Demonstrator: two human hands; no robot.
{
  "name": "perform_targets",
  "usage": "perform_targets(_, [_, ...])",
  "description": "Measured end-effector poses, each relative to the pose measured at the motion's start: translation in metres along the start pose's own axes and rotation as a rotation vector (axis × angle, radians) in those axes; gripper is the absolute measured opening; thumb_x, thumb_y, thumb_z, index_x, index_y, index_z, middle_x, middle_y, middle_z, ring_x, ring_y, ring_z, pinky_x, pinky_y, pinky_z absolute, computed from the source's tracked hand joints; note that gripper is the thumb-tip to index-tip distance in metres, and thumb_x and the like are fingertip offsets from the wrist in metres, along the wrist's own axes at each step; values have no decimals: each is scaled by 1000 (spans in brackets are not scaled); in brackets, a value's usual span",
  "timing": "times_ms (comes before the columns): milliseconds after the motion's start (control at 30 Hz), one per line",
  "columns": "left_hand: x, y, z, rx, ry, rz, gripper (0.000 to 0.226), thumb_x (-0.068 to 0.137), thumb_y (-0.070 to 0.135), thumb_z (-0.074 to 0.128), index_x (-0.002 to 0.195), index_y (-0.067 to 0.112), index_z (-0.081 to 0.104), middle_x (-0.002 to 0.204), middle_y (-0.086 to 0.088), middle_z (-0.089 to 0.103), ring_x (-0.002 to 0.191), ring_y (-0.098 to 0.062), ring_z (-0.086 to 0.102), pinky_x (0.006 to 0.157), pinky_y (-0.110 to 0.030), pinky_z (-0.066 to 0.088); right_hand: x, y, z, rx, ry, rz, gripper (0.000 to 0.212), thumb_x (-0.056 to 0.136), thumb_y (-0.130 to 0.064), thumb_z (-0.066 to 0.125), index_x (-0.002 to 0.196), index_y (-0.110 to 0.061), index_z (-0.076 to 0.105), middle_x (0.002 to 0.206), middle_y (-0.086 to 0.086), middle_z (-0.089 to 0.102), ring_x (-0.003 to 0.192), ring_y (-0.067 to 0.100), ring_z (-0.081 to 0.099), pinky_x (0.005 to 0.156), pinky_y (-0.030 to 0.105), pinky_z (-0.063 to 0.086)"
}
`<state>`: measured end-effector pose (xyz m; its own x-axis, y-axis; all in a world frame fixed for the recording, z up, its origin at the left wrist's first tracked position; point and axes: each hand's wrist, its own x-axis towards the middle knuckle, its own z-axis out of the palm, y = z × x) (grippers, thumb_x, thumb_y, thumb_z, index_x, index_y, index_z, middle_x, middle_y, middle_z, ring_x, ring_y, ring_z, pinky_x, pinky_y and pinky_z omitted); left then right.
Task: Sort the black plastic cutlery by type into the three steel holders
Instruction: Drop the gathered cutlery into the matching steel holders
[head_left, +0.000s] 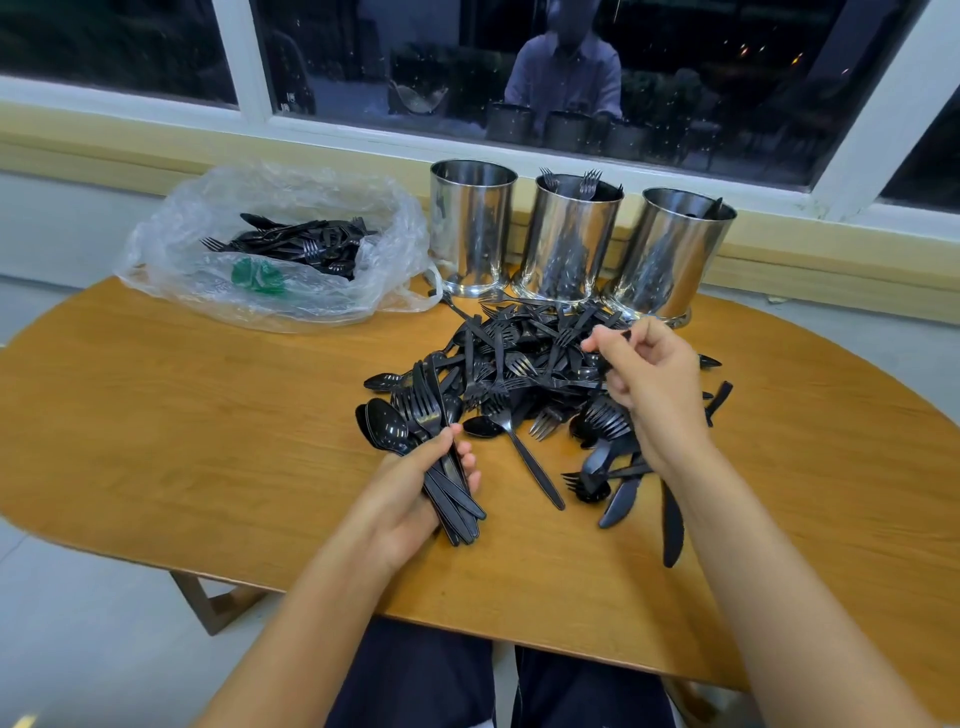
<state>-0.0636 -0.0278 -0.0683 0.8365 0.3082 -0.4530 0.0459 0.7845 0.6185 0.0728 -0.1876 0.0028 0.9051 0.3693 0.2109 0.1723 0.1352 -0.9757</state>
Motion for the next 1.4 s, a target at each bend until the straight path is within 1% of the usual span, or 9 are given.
perform_targets(133, [-2,-1,4,20,-21,-3,16,95,14,58,106,5,66,77,-6,66,69,-17,64,73,-37,54,4,-8,1,67,-204,138,11,88,-12,65,90,-11,54,92,10,70,67,9,61,60,17,50])
perform_targets(267, [-5,-1,7,72,-57,5,29,93,25,60,112,4,64,80,-7,67,74,-17,66,79,-38,55,7,-11,9,-201,-282,191,21,89,-13,68,108,-17,60,96,12,73,54,10,52,43,16,37])
perform_targets(500, [-10,-5,14,143,-120,4,53,79,43,60,112,2,63,84,-10,71,82,-21,70,81,-39,60,7,-8,60,-386,-463,127,4,87,-16,71,90,-16,69,72,-1,65,55,4,55,52,17,47])
perform_targets(633, [-13,-4,15,156,-152,30,51,74,41,63,109,3,64,83,-10,72,79,-20,71,83,-43,59,9,6,88,-493,-401,22,10,82,-22,77,78,-27,68,72,-6,65,71,8,60,77,31,55])
perform_targets(733, [-13,0,12,122,-173,37,37,76,26,70,107,6,66,85,-9,68,78,-20,67,86,-42,57,6,17,104,-513,-359,8,8,79,-25,79,76,-25,71,72,-5,67,70,8,62,76,37,57])
perform_targets(900, [-10,6,2,80,-130,57,15,90,7,61,104,4,64,78,-7,62,67,-17,60,74,-36,59,5,25,110,-428,-401,-45,15,80,-27,78,91,-18,75,78,-7,67,65,-5,56,65,15,46])
perform_targets(1067, [-7,21,-16,79,-16,142,10,94,12,56,102,10,61,71,1,52,54,-10,43,62,-29,43,34,33,107,-538,-291,-150,11,88,-16,69,97,-13,74,85,-7,69,74,0,55,70,9,44])
perform_targets(1233, [-12,36,-32,66,20,203,13,92,15,58,104,9,59,69,1,50,54,-10,42,55,-25,47,57,65,123,-907,-472,-167,18,93,-14,63,108,-13,73,110,5,71,101,16,62,94,33,49])
perform_targets(1400, [-16,48,-46,40,82,209,18,95,15,58,112,8,58,70,0,51,53,-10,45,54,-25,49,70,81,148,-1223,-582,-245,34,97,-4,51,126,-16,63,120,10,60,127,30,40,89,41,47])
